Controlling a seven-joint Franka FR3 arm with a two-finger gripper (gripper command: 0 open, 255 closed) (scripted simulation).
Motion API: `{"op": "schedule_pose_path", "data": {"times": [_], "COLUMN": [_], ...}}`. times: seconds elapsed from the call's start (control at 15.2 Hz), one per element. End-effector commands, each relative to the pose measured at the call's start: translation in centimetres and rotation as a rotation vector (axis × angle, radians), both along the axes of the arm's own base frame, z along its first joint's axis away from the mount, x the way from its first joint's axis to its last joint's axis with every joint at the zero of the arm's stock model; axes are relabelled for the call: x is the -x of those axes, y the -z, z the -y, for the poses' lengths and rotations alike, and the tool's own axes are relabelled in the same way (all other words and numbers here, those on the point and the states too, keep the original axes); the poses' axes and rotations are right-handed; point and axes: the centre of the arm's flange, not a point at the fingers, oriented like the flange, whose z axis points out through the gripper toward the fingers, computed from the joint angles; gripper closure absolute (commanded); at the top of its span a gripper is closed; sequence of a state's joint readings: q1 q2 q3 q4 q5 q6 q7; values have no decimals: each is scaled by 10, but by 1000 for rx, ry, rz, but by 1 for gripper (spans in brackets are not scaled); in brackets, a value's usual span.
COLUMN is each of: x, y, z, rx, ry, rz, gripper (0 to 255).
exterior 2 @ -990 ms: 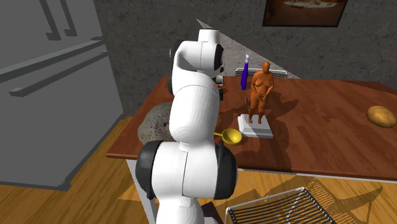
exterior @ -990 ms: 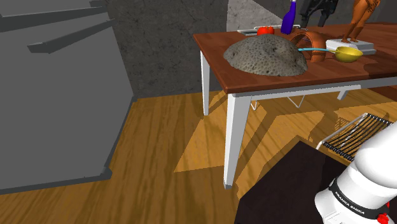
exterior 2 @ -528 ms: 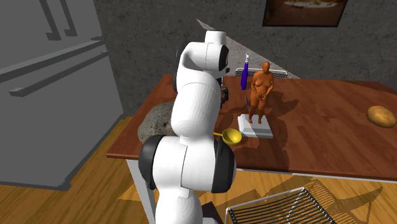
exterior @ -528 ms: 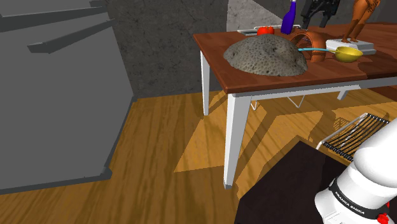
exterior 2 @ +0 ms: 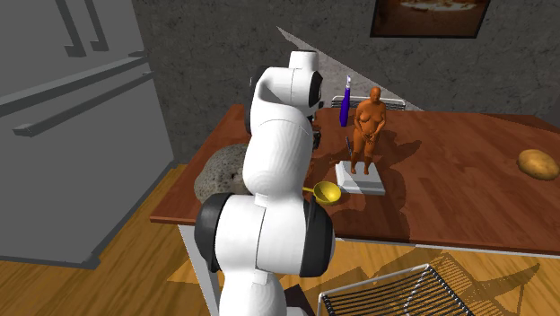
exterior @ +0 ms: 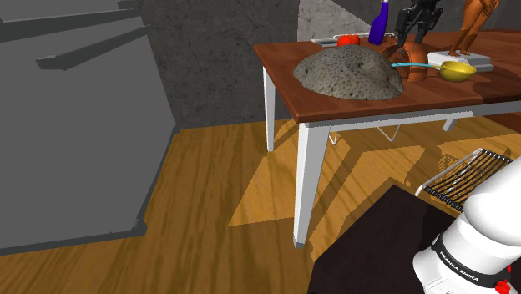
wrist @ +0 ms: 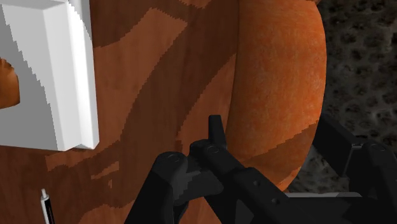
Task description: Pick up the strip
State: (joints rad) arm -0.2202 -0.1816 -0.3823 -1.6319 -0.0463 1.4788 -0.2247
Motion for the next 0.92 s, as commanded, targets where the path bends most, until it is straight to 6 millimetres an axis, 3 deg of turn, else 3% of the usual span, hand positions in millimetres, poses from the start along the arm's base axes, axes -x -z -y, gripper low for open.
{"op": "schedule_pose_path", "data": {"times": [0.0,0.33,0.86], "x": [0,0,0], "y": [2,1,-41], "z": [0,0,0], "rx": [-1,-1,-1], "ry": [0,0,0], "rz": [-3,-3,-3], "gripper": [255,255,255]}}
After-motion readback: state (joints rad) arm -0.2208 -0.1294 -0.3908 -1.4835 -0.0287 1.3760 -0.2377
